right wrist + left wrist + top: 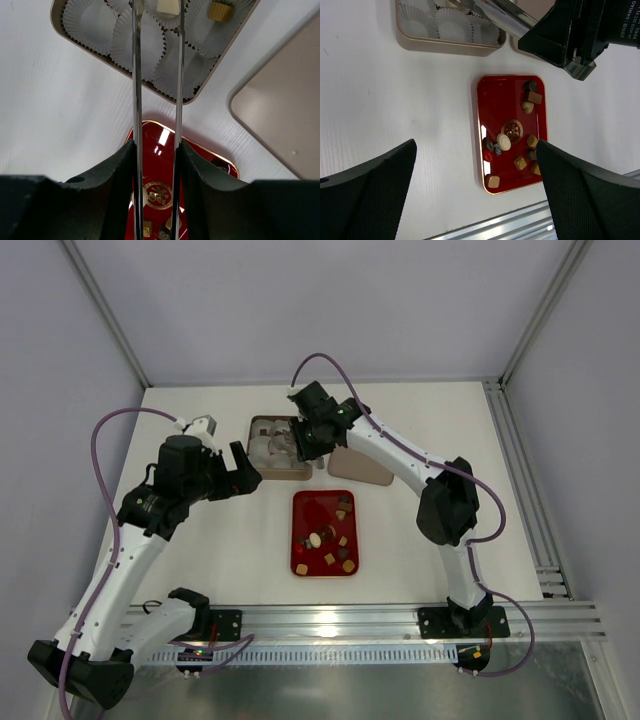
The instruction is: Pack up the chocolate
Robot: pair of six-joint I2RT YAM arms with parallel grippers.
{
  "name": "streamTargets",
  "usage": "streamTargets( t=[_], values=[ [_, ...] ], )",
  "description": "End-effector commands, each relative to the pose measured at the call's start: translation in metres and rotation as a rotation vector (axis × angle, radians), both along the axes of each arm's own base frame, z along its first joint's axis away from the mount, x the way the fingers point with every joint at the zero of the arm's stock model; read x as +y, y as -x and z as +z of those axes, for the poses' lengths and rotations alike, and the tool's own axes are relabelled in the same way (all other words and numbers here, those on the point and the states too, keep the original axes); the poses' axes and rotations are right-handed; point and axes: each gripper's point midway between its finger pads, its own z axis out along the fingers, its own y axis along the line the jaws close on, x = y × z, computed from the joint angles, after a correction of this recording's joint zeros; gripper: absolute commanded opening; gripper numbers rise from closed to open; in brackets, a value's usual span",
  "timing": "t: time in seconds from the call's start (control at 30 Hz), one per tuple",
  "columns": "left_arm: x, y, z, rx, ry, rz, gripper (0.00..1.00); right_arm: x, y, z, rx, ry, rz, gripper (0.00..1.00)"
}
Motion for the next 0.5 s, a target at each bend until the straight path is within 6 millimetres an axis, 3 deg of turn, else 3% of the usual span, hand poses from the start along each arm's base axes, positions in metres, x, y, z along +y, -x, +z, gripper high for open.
streamTargets(
  t=[0.0, 0.27, 0.47],
  values=[
    [-0.002, -0.003, 0.019, -0.053, 0.017, -0.003, 1.0, 0.009, -0.005, 0.02, -0.053, -0.052, 0.01, 0.43],
    [-0.001, -0.002, 0.02, -0.054, 0.015, -0.003, 1.0, 0.006, -0.005, 0.041, -0.086, -0.067, 0.006, 0.45],
    [-0.002, -0.004, 0.022, -0.059, 0.022, -0.001, 1.0, -0.005, 0.002, 0.077, -0.141, -0.1, -0.004, 0.45]
  ],
)
